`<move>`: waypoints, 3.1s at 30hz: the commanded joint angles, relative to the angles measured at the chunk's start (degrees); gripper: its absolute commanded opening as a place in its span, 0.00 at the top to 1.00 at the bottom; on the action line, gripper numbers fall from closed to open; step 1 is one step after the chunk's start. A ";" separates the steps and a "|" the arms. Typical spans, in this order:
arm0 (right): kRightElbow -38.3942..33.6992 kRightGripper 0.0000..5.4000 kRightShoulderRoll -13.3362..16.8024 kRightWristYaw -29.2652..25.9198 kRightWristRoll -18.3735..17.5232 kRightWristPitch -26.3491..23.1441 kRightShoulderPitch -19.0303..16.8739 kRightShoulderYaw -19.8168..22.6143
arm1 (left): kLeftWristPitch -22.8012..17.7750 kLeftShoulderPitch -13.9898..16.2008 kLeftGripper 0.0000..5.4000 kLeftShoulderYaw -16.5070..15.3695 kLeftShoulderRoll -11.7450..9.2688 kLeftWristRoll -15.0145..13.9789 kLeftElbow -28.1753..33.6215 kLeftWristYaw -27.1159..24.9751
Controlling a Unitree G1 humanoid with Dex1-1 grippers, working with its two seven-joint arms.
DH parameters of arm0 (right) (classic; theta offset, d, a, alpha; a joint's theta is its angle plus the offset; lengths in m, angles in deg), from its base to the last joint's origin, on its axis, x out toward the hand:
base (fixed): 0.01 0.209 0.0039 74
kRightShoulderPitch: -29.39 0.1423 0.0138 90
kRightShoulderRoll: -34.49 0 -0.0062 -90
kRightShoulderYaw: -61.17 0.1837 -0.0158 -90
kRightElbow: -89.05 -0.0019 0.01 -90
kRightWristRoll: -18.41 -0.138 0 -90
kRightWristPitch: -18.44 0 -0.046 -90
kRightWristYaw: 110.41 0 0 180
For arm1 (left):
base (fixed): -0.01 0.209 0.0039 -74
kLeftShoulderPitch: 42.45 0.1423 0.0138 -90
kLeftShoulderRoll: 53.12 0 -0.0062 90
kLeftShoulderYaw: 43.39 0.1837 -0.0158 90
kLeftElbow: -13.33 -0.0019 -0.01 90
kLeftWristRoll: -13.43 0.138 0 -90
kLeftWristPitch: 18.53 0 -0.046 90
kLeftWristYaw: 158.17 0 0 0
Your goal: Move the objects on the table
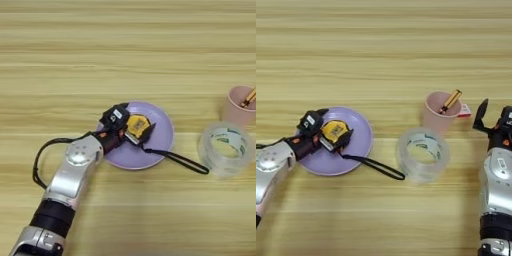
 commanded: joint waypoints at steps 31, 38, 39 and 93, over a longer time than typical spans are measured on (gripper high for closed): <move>-1.72 0.00 -0.92 0.51 0.59 -0.55 0.22 -0.56 | 2.01 0.40 0.16 -0.20 0.13 0.24 -4.66 0.69; -1.78 0.00 -0.97 0.54 0.70 -0.54 0.21 -0.58 | 2.70 -0.61 0.16 -4.37 2.18 -3.82 -1.59 1.93; -1.78 0.00 -0.98 0.54 0.73 -0.54 0.21 -0.59 | 2.85 -0.86 0.16 -5.25 2.46 -4.67 -0.66 2.23; -1.98 0.00 -1.35 0.81 1.29 -0.47 0.24 -0.93 | 6.80 -12.55 0.07 -15.12 -4.47 1.65 -23.80 18.00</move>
